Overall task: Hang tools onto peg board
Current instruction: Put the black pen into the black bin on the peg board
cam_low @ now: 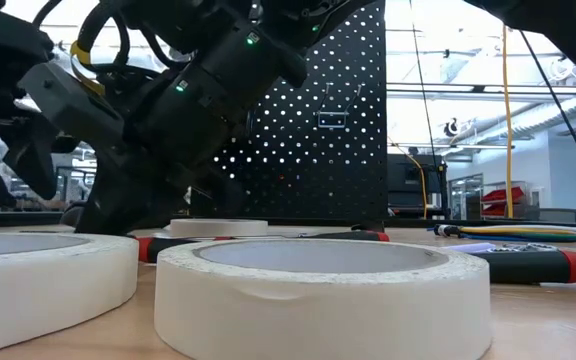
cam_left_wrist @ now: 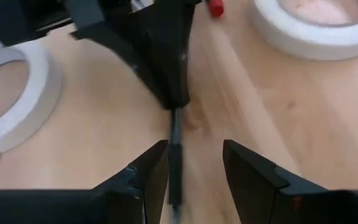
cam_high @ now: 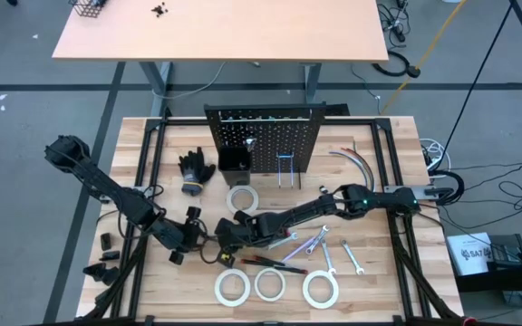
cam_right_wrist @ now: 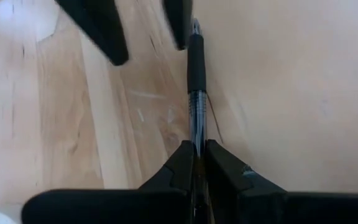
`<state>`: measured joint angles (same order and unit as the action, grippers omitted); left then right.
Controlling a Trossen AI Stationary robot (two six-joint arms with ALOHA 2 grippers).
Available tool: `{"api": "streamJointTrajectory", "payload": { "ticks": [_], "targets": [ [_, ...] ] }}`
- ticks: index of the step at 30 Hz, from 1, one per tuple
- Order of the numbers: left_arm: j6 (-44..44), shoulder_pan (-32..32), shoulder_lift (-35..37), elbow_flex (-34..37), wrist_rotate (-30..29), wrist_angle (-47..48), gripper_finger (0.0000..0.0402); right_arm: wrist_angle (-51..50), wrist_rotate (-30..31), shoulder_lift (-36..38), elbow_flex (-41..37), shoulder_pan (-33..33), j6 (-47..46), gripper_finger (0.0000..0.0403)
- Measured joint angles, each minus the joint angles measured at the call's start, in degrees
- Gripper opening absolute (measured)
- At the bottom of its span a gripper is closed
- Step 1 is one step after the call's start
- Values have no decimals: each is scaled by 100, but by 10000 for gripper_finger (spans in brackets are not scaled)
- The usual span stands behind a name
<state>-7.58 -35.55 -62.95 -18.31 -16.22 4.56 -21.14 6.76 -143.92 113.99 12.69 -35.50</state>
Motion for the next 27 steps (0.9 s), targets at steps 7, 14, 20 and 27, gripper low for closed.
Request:
{"api": "streamJointTrajectory", "payload": {
  "ticks": [7, 14, 20, 27],
  "targets": [
    [-256, 154, -703, 0, 96, -140, 157, 113, -290, -4, -4, -74, 8, 22],
    [-594, 151, -1324, -26, 190, -626, 156, 161, -438, -9, -2, -109, -12, 22],
    [-714, 153, -1334, -24, 260, -601, 156, 170, -417, -9, -2, -103, 3, 26],
    [-715, 155, -1340, -26, 414, -497, 117, 104, -419, 79, -7, -100, 290, 56]
  ]
}}
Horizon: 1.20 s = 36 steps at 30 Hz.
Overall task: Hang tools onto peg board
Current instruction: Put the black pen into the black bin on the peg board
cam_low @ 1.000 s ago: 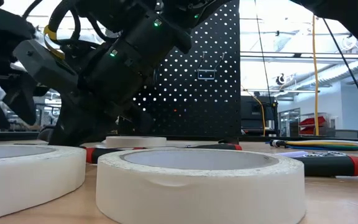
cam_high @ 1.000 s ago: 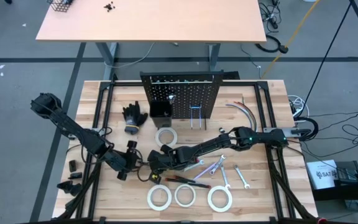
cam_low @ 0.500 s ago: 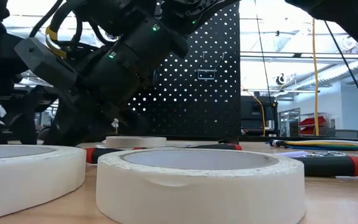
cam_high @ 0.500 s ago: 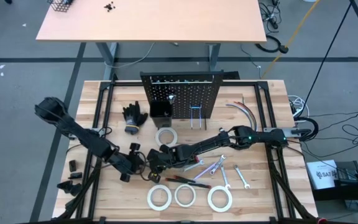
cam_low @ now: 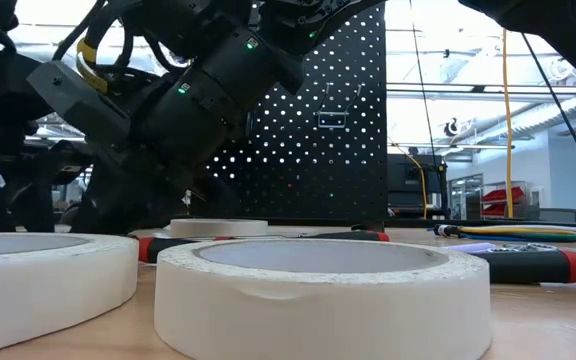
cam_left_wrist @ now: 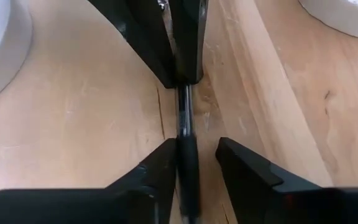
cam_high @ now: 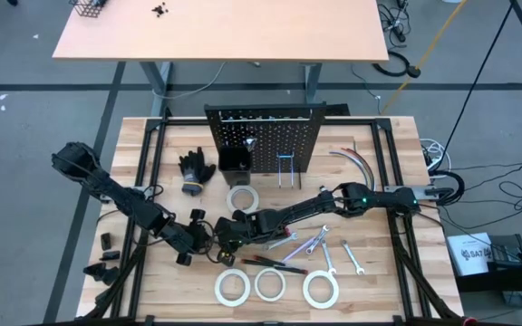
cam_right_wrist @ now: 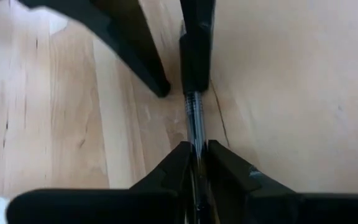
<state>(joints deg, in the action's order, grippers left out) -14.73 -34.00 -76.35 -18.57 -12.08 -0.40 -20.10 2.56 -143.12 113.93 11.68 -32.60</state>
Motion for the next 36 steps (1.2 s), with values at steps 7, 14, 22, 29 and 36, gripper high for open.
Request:
{"api": "streamJointTrajectory", "payload": {
  "ticks": [7, 14, 22, 29, 36],
  "targets": [
    [-1, 49, -3, 4, 162, 31, 30, -107, -51, 197, -13, -9, 510, 70],
    [-1, 50, -3, 9, 162, 26, 20, -289, -258, 216, -11, 79, 908, 70],
    [-348, 76, -3, 11, 293, 20, 22, -391, -194, 273, 2, 236, 1008, 71],
    [-752, 87, -3, 15, 492, 21, 22, -502, 497, 365, 2, 356, 1423, 71],
    [-1191, 407, 29, 13, 1150, -12, 22, -910, 1052, 415, 13, 616, 2045, 71]
  ]
}}
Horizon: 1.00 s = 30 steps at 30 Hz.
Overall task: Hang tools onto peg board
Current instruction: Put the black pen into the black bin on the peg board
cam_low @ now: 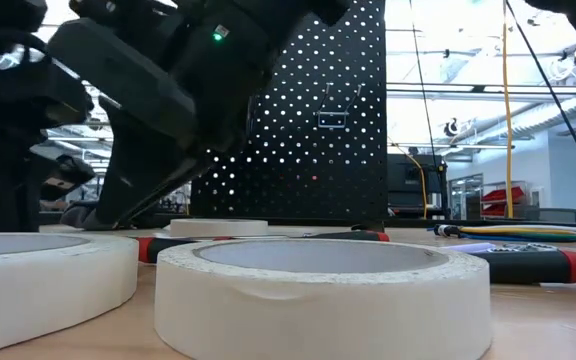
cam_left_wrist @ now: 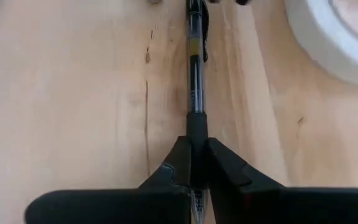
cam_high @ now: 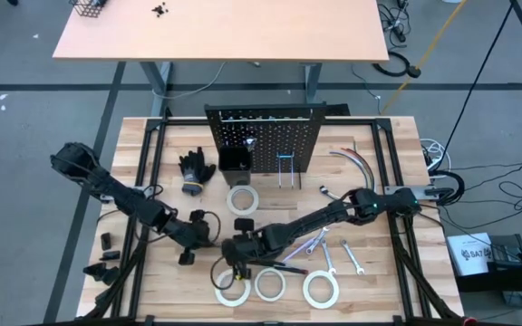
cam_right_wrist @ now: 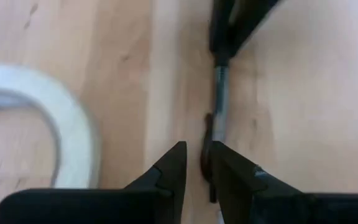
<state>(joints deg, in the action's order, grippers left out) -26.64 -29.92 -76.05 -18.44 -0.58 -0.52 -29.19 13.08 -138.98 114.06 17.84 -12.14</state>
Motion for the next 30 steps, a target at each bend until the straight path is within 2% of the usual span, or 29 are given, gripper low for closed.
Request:
{"api": "streamJointTrajectory", "payload": {
  "ticks": [5, 10, 14, 18, 30],
  "targets": [
    [-157, 466, 39, 13, 1412, -23, 22, -123, 323, 0, 0, 170, 897, 85],
    [-256, 841, 35, 20, 2165, -10, 22, -99, 471, -1, 0, 243, 1118, 128],
    [-465, 1123, 37, 20, 2467, -19, 22, 10, 503, -2, 0, 261, 1153, 159],
    [-463, 1364, 39, 20, 2648, -20, 22, 323, 498, -2, 0, 267, 1185, 172],
    [-476, 1786, 39, 22, 3084, -6, 22, 377, 507, -96, -11, 126, 1499, 148]
  ]
}}
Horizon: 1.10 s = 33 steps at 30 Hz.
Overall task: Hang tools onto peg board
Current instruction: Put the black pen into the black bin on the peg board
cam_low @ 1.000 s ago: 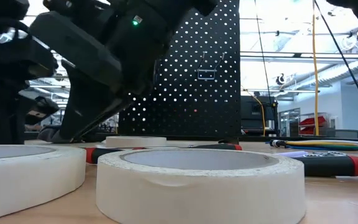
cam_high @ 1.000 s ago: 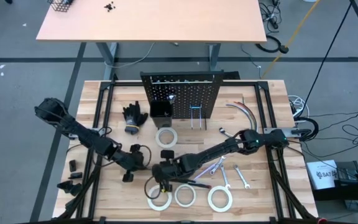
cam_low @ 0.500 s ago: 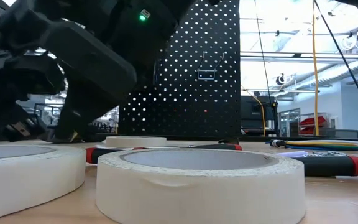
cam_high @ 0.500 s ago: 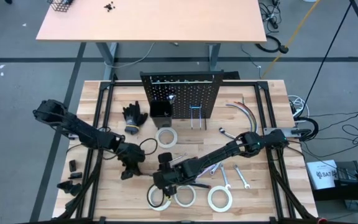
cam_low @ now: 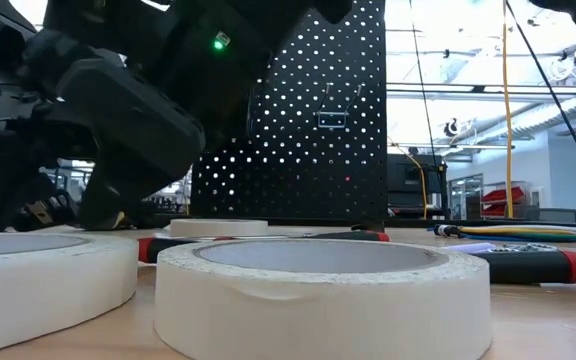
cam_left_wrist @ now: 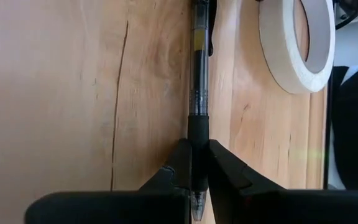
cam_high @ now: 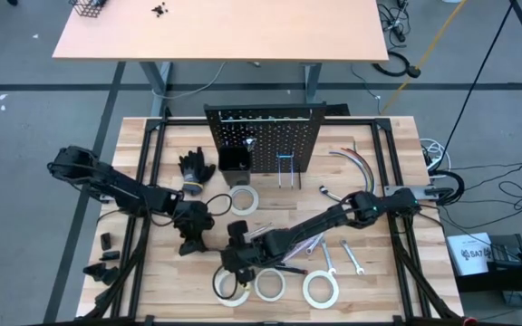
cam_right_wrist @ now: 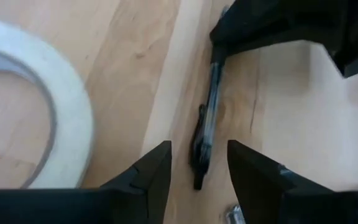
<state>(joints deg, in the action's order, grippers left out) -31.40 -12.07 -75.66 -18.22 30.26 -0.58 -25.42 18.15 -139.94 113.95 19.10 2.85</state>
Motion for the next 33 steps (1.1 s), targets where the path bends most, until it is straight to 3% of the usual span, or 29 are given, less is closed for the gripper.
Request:
{"api": "streamJointTrajectory", "payload": {
  "ticks": [9, 15, 25, 29, 33],
  "targets": [
    [-133, 130, 2, 0, 127, 4, 22, 184, -219, -239, 4, -111, -57, 144],
    [-133, 130, 4, 0, 249, -7, 22, 228, -340, -332, 24, -175, -767, 140],
    [-98, 130, 5, -4, 512, -49, 22, 76, -342, -343, 24, -160, -1117, 36],
    [85, 98, 8, -4, 314, -26, 25, 62, -360, -345, 22, -142, -1233, 36],
    [502, -10, 9, -4, 106, -40, 55, 45, -538, -345, 22, -147, -1514, 36]
  ]
}}
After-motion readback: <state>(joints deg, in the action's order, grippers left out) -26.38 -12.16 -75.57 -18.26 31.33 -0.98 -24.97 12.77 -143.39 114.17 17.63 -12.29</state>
